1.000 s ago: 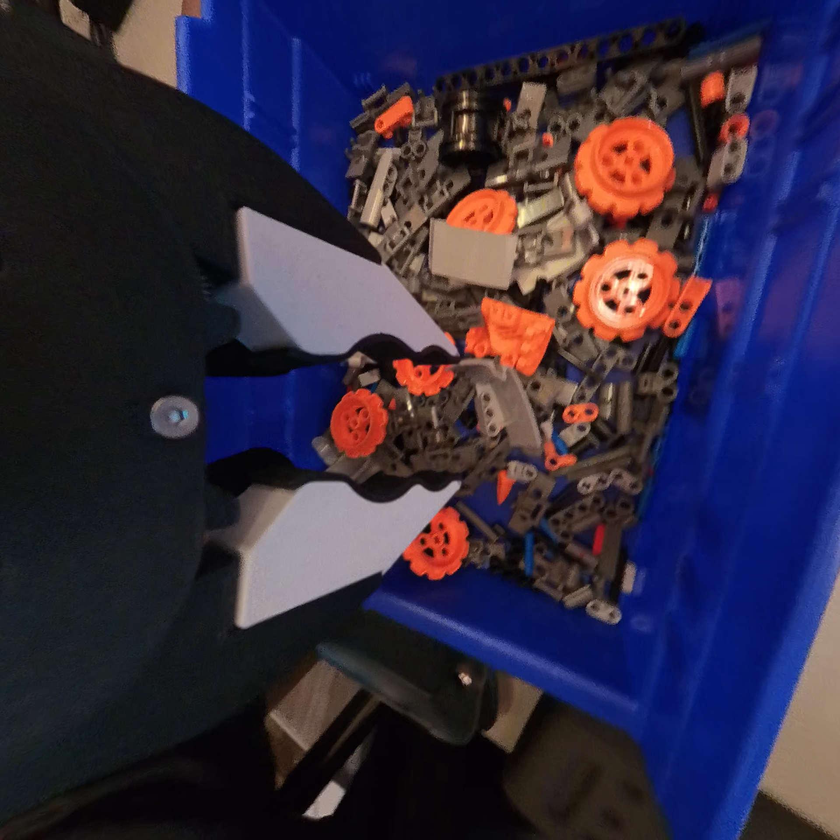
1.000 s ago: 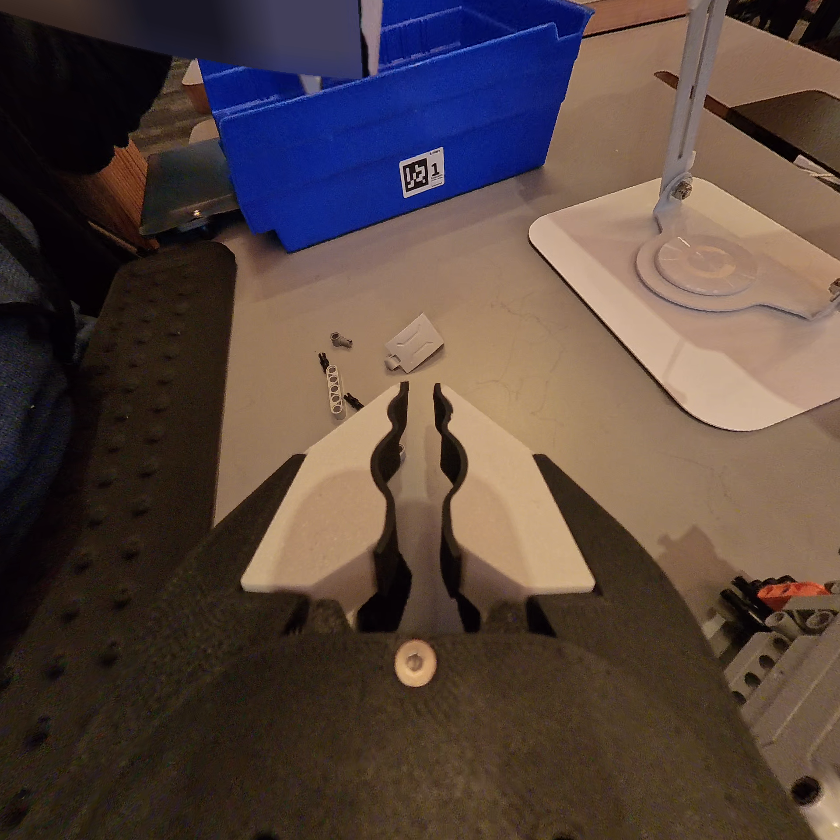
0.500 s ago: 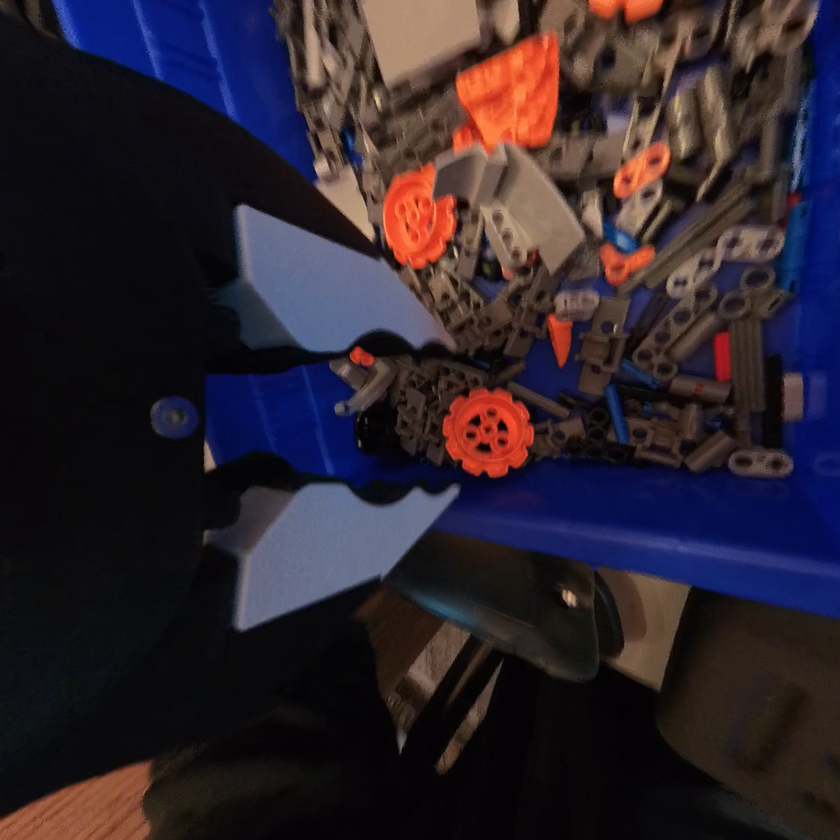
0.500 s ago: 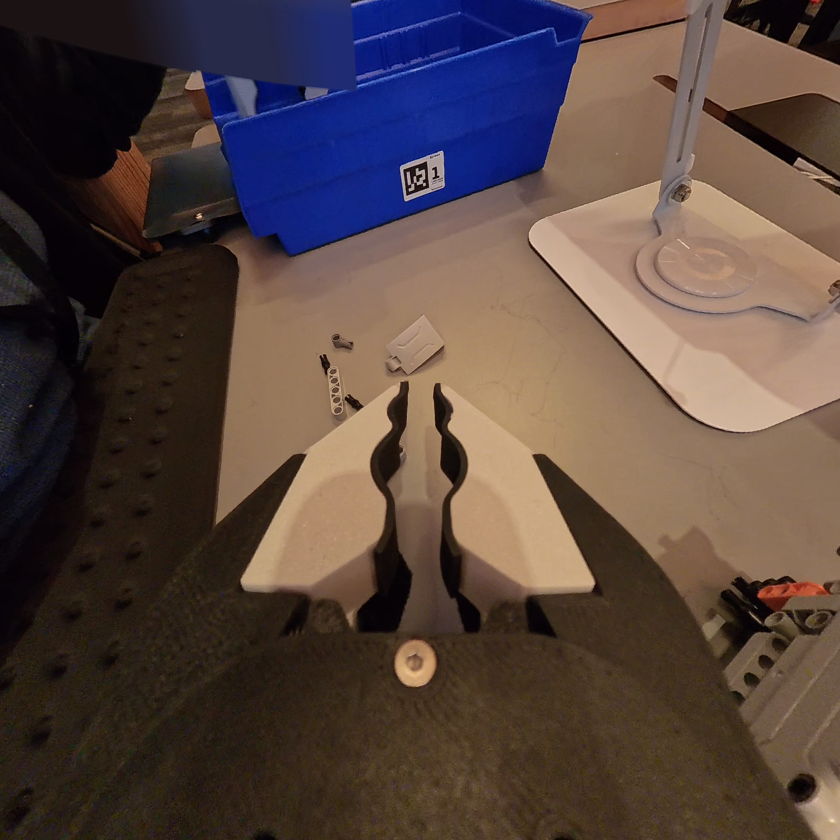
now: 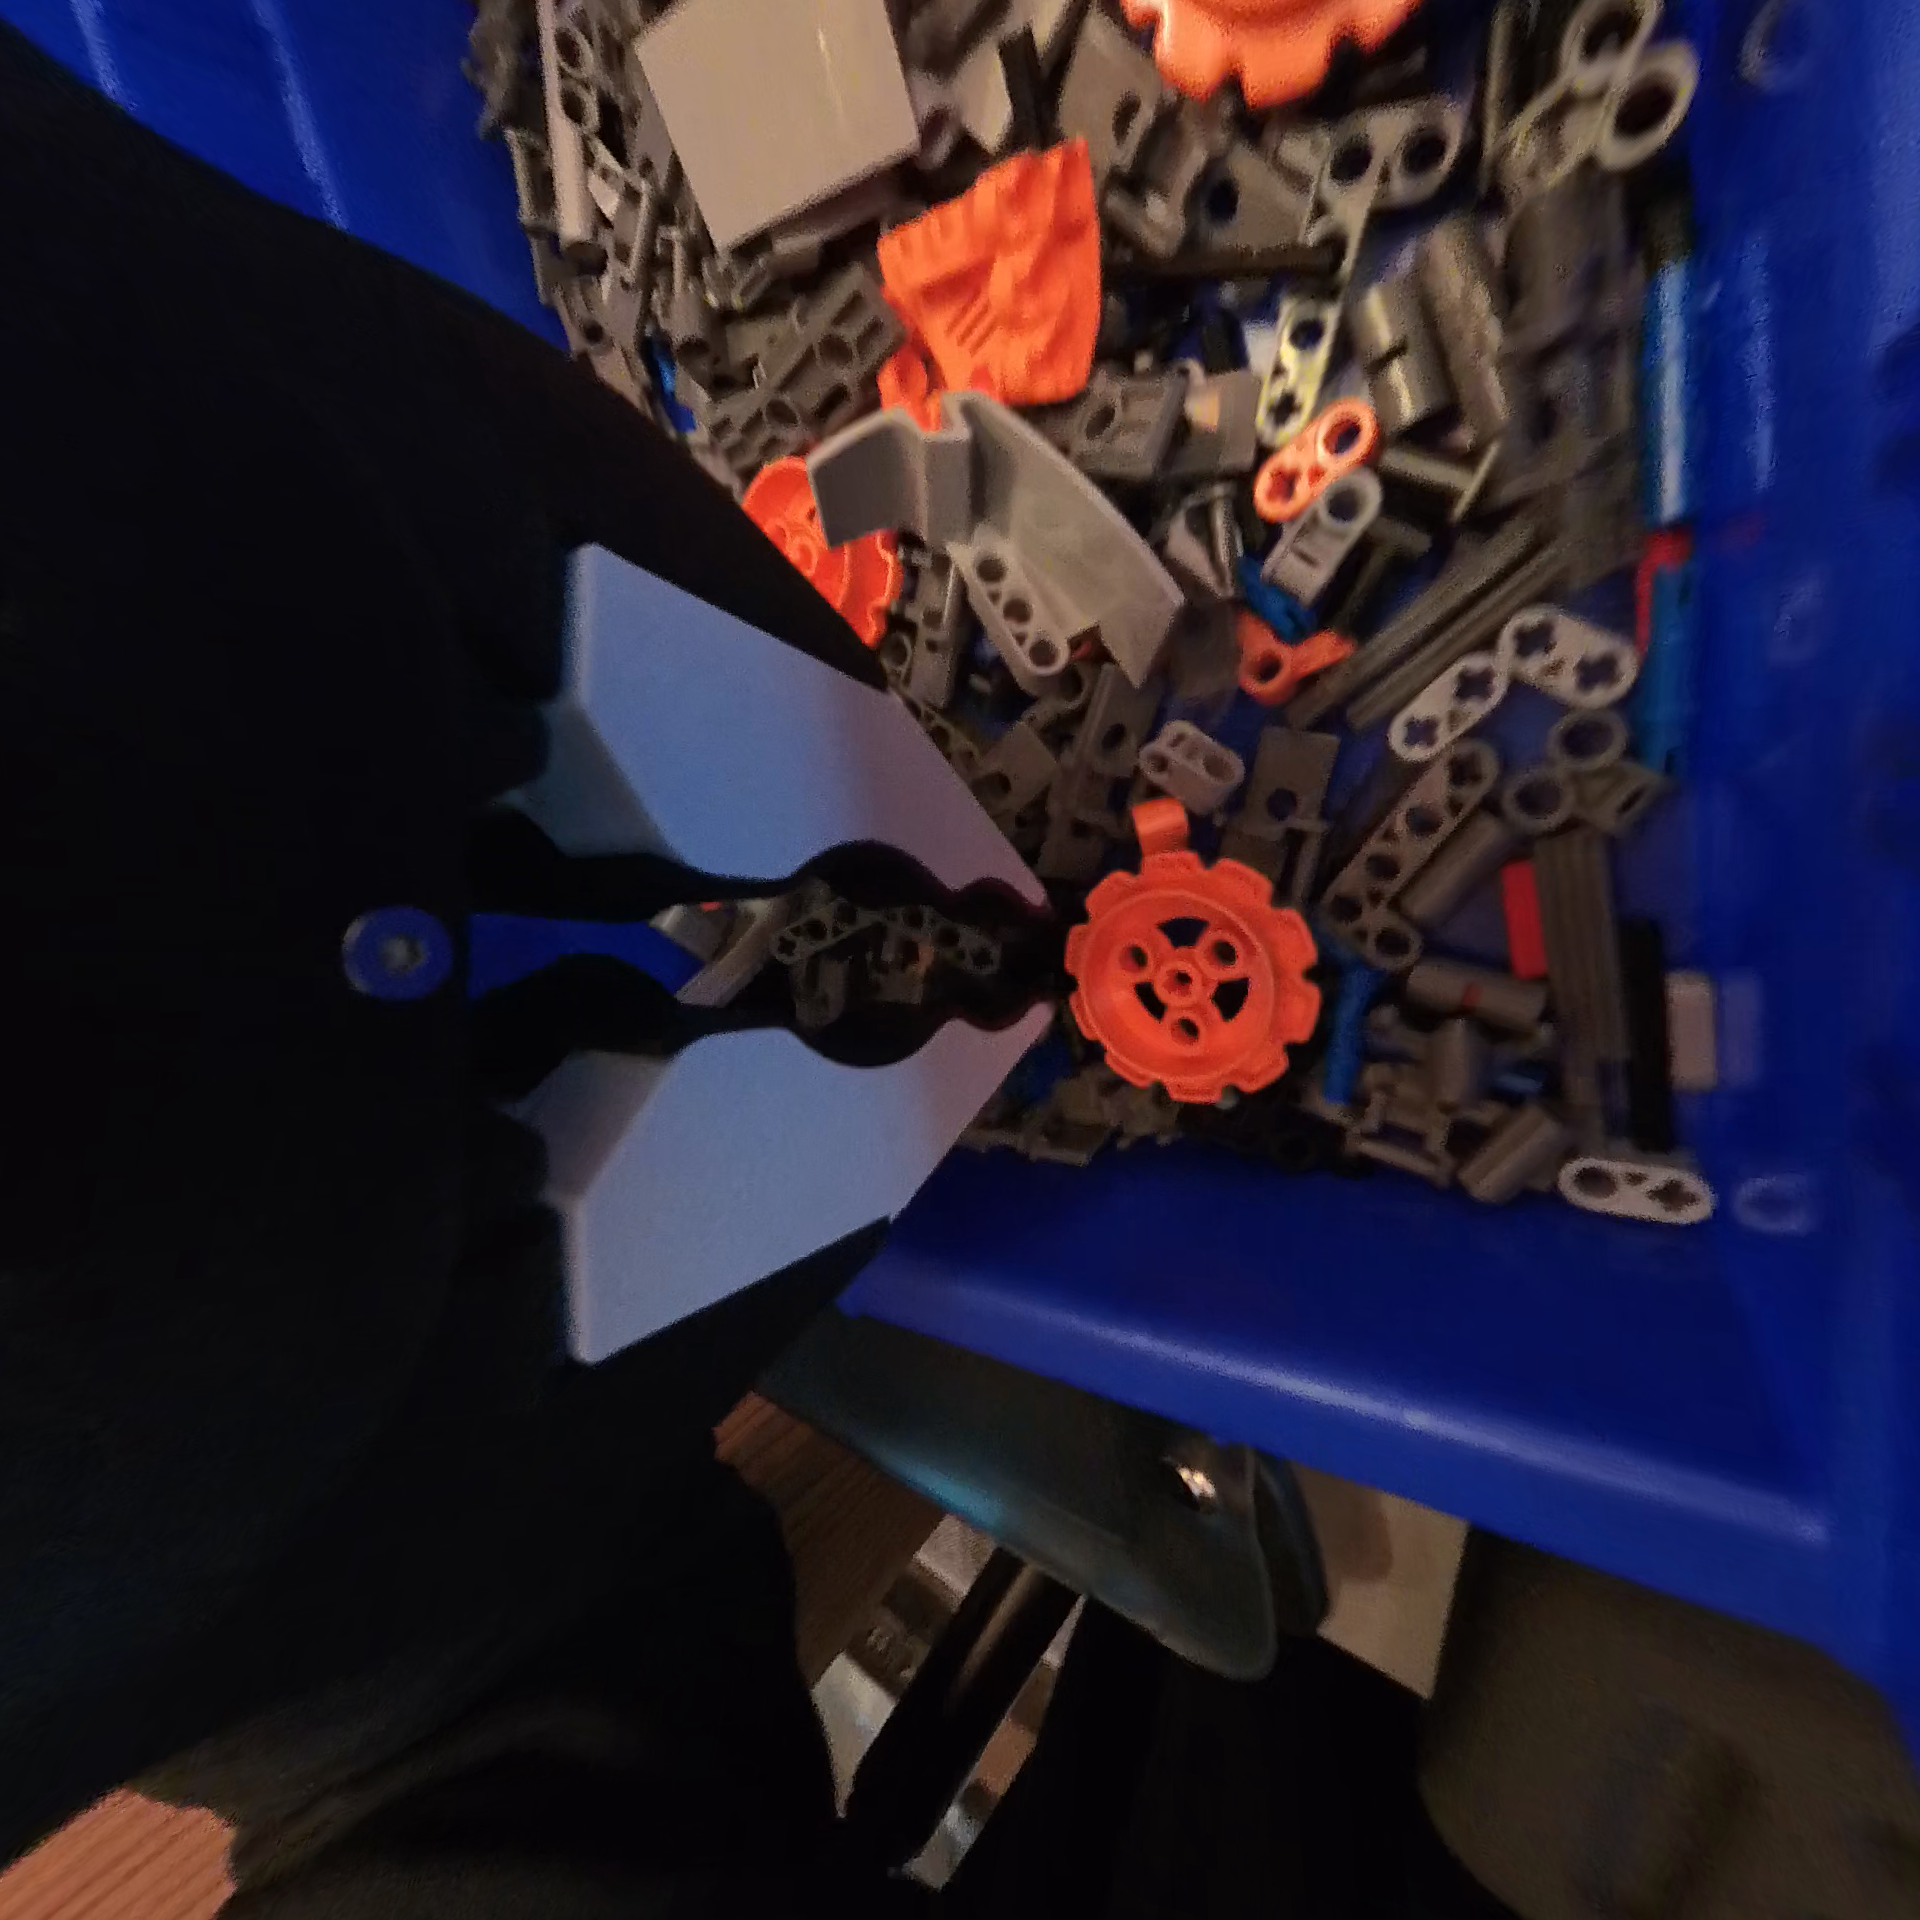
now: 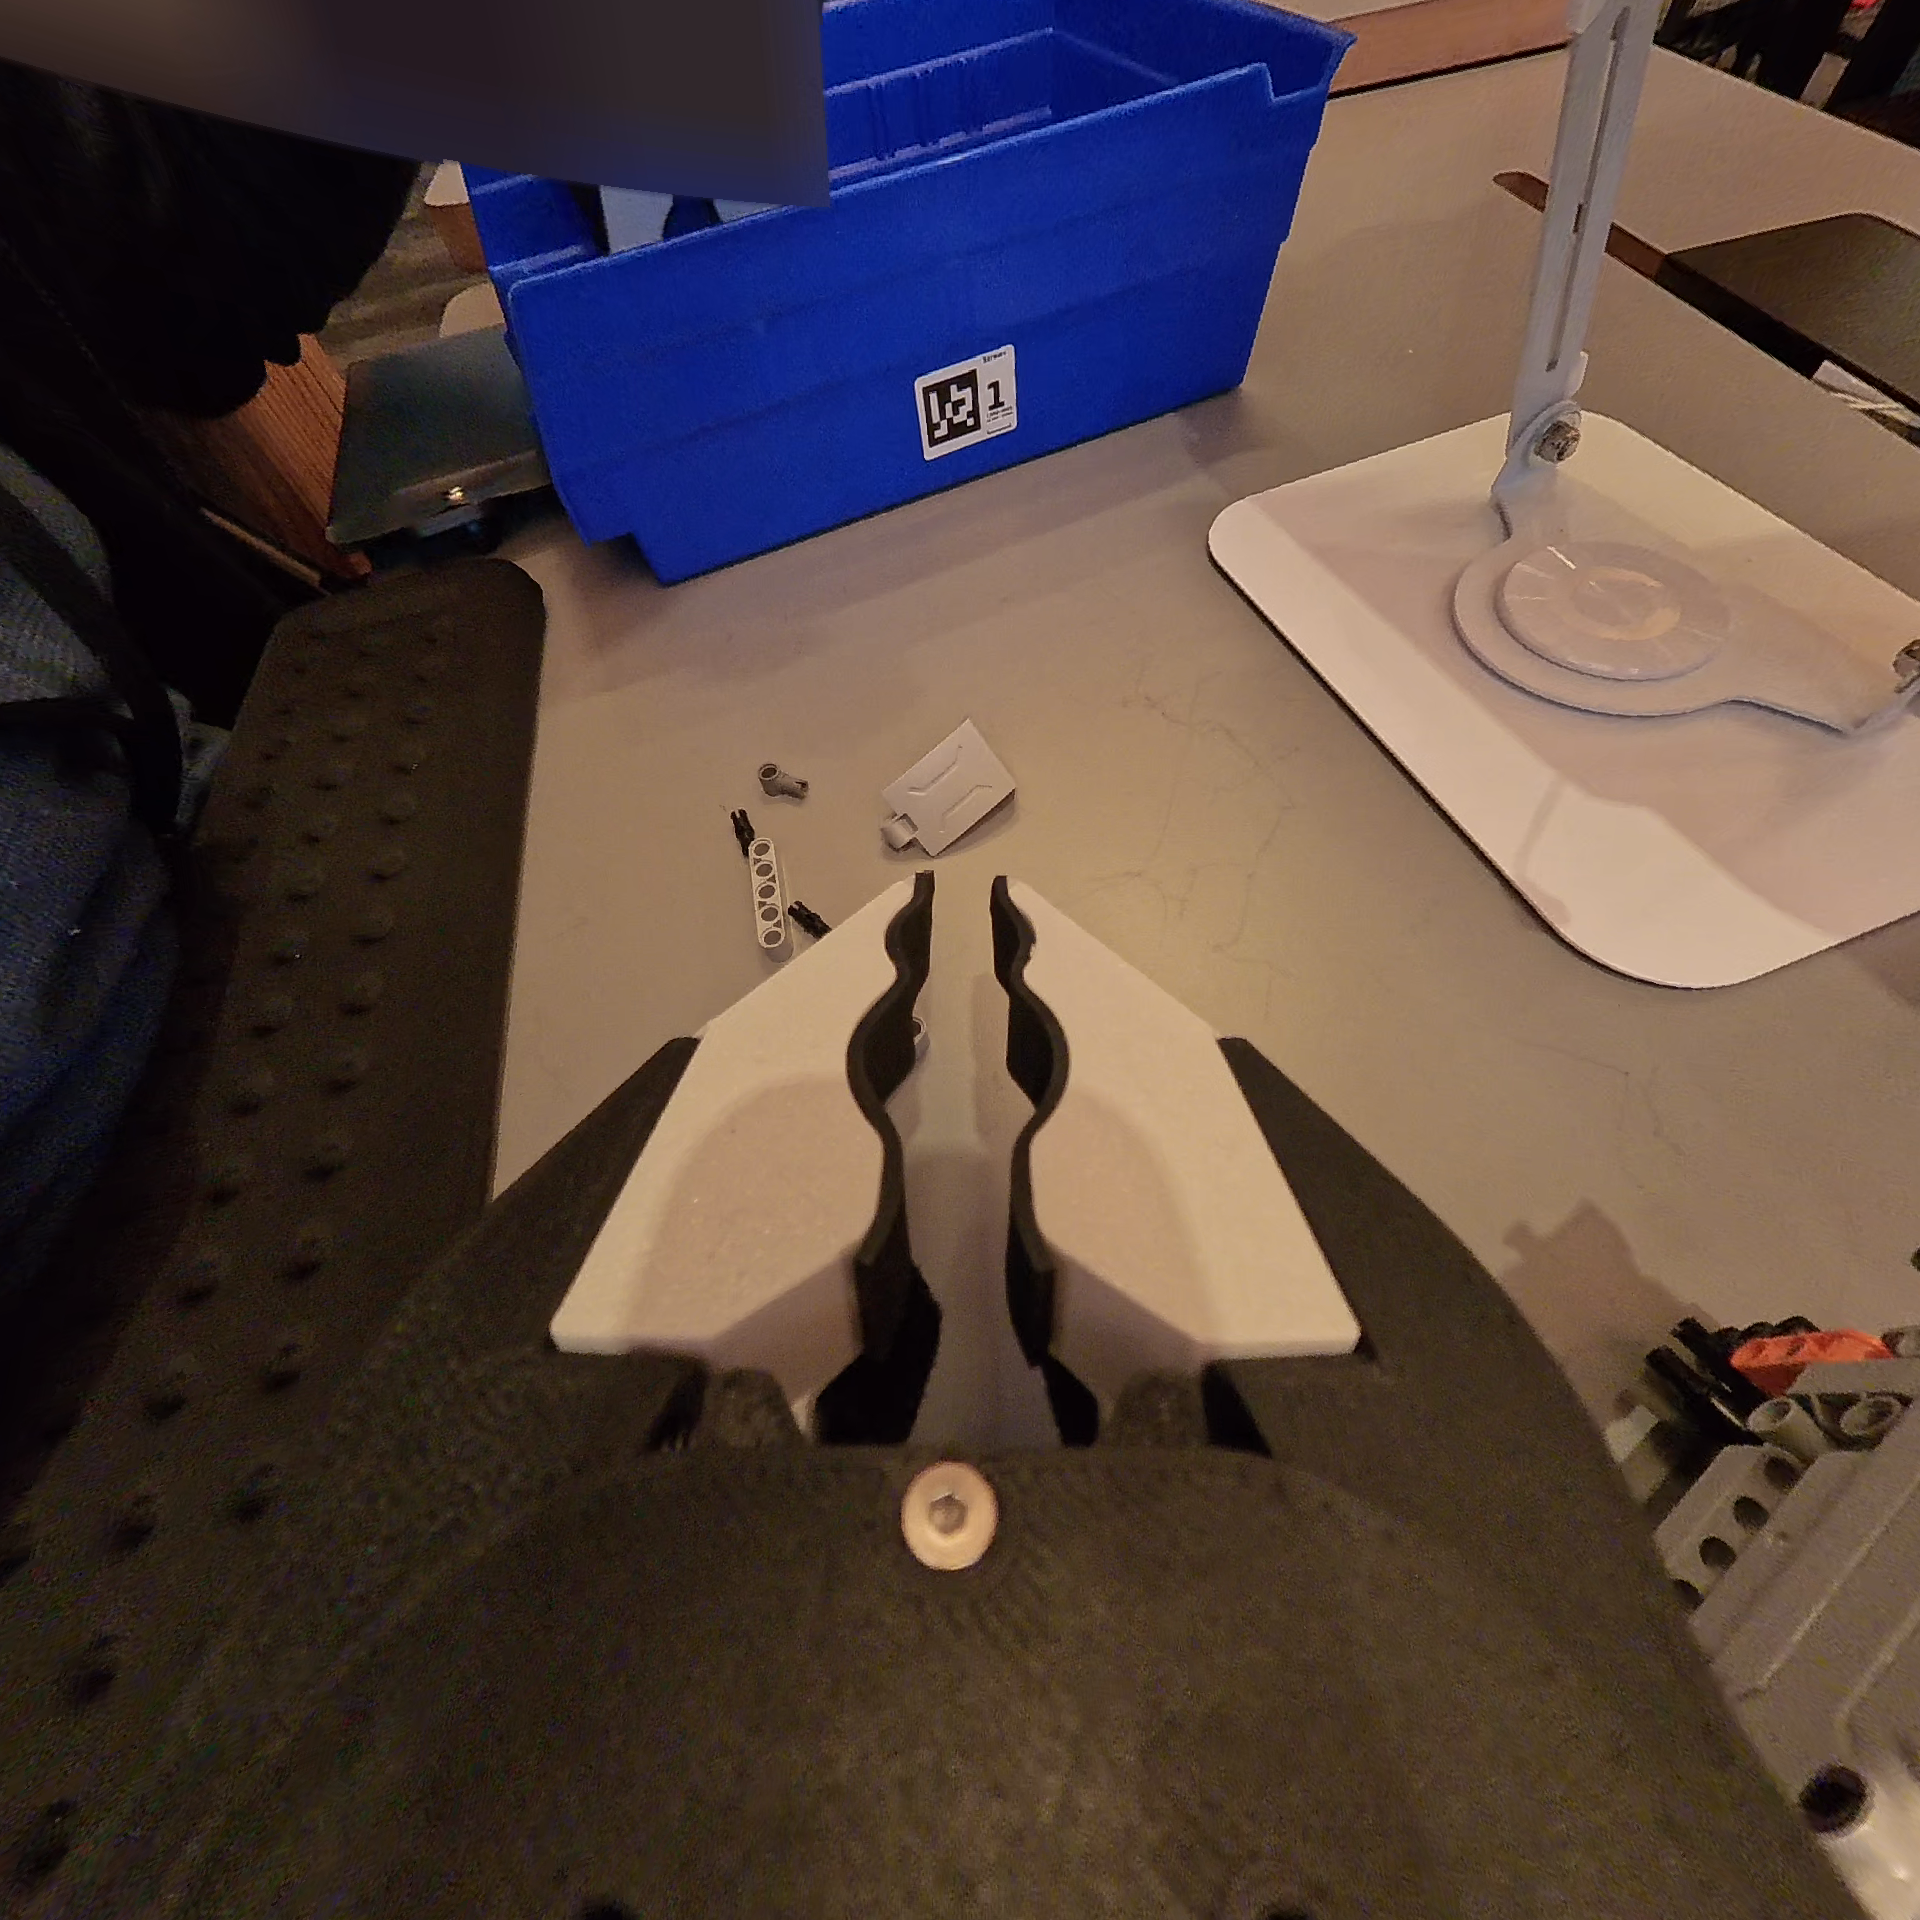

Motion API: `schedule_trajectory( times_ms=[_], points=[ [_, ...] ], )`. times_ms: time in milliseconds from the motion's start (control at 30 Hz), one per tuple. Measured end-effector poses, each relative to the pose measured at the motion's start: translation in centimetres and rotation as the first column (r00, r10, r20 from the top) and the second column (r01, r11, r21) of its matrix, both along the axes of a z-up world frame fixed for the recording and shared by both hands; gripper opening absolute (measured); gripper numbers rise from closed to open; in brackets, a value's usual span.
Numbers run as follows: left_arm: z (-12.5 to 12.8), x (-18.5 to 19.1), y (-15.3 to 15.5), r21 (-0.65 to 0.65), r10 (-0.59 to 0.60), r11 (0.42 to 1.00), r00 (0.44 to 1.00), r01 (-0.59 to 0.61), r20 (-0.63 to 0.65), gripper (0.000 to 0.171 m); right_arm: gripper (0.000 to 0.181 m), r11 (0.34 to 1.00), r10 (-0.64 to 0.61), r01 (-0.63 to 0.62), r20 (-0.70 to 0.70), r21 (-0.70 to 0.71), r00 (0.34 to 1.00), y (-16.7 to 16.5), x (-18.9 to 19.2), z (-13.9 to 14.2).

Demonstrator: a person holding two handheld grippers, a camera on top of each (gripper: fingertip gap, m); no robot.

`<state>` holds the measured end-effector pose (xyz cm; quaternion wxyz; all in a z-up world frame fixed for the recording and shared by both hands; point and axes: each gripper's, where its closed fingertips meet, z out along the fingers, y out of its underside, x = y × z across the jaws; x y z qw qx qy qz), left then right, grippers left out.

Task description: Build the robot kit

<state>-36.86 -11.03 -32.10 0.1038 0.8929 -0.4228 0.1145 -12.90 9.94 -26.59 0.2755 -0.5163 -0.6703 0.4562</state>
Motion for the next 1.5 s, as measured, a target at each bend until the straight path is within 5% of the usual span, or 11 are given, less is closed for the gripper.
schedule_trajectory(
  times_ms=[233,567,833,1100,1300,1500],
  points=[
    [1.6,-1.3,5.2,0.247,0.121,0.962,0.993,-0.114,-0.011,0.005,0.008,1.000,-0.001,0.001,0.000,0.001,1.000,0.0,0.0,0.0],
    [3.1,-2.3,1.8,0.131,0.156,0.981,0.985,-0.146,-0.071,0.028,0.008,1.000,0.002,-0.002,-0.004,-0.004,1.000,-0.1,-0.1,0.1],
    [4.8,-3.7,-0.5,0.036,0.319,0.948,0.932,-0.317,-0.174,0.038,0.009,0.999,0.011,-0.013,-0.037,-0.039,0.999,-0.3,0.0,0.7],
    [2.1,-1.9,-4.1,-0.074,0.372,0.915,0.900,-0.397,-0.229,0.039,0.009,0.997,0.053,-0.057,-0.065,-0.060,0.997,-1.4,0.1,1.3],
    [0.7,-2.5,-4.1,0.023,0.411,0.907,0.871,-0.421,-0.270,0.036,0.009,0.997,0.052,-0.057,-0.079,-0.058,0.995,-1.5,0.1,1.7],
    [-0.2,-2.4,-2.3,0.091,0.454,0.891,0.871,-0.445,-0.188,0.014,0.009,0.997,0.051,-0.055,-0.068,-0.059,0.996,-1.4,0.1,1.4]
  ],
)
